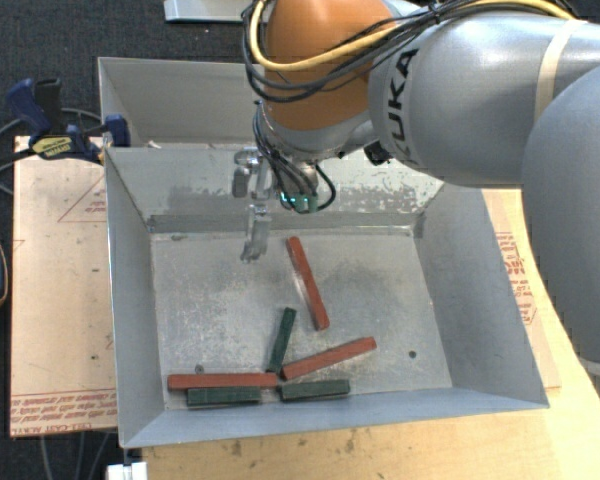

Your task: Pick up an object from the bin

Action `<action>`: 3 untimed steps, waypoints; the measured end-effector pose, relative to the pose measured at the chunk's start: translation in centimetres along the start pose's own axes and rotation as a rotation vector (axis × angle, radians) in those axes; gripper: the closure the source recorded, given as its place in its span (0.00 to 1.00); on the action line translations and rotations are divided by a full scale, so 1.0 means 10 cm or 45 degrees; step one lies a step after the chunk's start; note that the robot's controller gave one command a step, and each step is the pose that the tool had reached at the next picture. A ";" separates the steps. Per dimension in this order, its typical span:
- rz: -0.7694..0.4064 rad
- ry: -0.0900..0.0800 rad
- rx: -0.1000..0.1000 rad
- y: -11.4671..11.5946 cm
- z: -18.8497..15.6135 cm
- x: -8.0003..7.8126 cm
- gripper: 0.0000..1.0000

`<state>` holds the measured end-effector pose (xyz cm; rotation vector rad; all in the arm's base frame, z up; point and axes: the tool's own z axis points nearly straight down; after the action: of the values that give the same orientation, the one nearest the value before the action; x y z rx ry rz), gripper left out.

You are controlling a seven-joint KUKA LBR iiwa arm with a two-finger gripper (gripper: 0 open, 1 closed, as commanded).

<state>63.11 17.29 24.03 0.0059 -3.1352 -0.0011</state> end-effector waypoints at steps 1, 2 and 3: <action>-0.265 0.000 0.003 -0.83 1.39 0.24 0.00; -0.581 -0.009 0.001 -0.92 1.71 1.03 0.00; -0.580 -0.014 0.001 -0.92 1.69 1.01 1.00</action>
Offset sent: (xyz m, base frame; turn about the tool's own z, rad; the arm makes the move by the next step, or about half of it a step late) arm -0.0235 -0.0809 -0.1349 -0.2125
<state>52.95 8.05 7.23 0.7158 -3.0640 -0.0025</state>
